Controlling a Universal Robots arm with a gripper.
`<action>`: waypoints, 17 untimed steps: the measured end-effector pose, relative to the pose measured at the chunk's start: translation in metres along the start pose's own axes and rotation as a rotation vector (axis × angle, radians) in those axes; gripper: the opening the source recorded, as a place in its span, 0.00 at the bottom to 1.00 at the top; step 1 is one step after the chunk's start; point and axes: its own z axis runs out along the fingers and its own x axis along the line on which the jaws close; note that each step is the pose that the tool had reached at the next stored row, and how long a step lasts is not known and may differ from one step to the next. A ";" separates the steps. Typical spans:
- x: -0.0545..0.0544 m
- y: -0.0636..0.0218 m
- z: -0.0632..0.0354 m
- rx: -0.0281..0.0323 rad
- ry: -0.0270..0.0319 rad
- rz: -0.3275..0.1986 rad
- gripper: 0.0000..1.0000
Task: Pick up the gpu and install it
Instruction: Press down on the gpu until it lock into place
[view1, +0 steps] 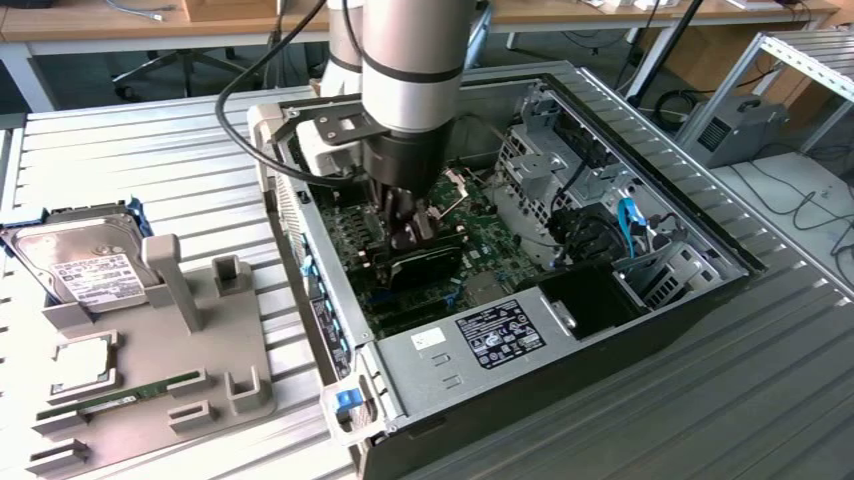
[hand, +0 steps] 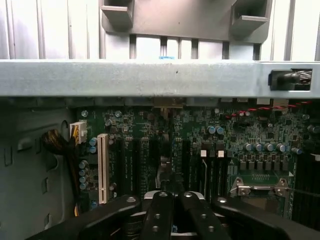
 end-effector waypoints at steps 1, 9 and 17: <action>0.000 -0.0044 0.0000 -0.0013 -0.0001 0.000 0.11; 0.001 -0.0355 -0.0018 -0.0108 -0.0037 0.000 0.11; 0.001 -0.0381 -0.0092 -0.0105 -0.0096 0.000 0.11</action>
